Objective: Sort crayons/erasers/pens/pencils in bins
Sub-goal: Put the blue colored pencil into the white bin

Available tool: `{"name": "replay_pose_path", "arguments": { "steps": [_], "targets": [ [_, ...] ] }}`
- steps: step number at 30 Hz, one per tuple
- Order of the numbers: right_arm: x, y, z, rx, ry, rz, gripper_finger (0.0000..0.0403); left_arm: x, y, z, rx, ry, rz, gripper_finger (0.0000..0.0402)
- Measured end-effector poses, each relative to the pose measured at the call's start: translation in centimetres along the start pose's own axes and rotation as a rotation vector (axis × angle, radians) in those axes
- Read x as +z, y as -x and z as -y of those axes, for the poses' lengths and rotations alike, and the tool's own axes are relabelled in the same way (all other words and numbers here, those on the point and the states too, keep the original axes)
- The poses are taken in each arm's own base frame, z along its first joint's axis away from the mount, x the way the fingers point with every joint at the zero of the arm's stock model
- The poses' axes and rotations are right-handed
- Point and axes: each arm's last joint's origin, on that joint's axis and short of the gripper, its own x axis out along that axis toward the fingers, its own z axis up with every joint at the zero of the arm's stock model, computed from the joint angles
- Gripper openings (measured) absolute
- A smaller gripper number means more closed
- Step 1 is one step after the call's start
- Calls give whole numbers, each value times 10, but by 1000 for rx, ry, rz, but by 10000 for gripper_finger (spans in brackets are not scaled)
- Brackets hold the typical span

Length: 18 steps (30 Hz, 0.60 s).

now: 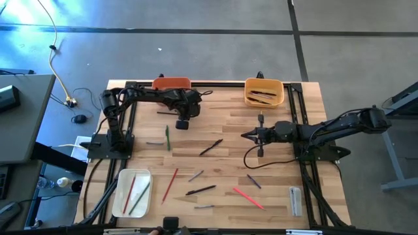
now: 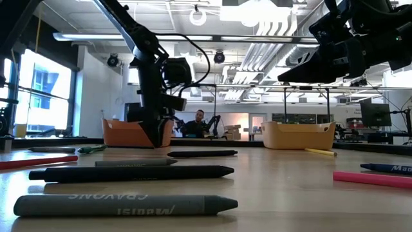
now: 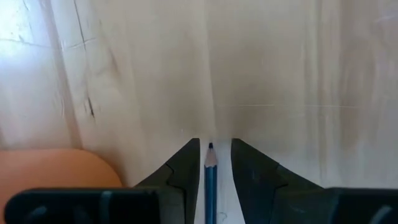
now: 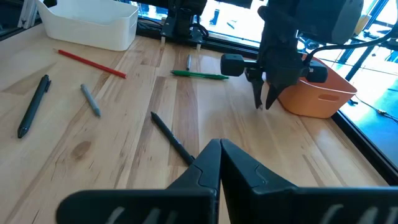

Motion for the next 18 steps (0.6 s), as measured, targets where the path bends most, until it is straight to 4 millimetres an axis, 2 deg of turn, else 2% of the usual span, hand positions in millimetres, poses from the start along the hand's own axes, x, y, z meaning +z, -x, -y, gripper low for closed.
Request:
{"name": "replay_pose_path", "arguments": {
  "steps": [4, 11, 18],
  "targets": [
    [0, 0, 0, 0, 0, 0, 0, -1, -1, -1, -7, 7, 2, 79],
    [0, 0, 0, 0, 0, 0, 0, -3, -17, -2, -29, 24, -45, 67],
    [0, 0, 0, 0, 0, 0, 0, -3, -15, 0, -27, 16, -42, 39]
  ]
}}
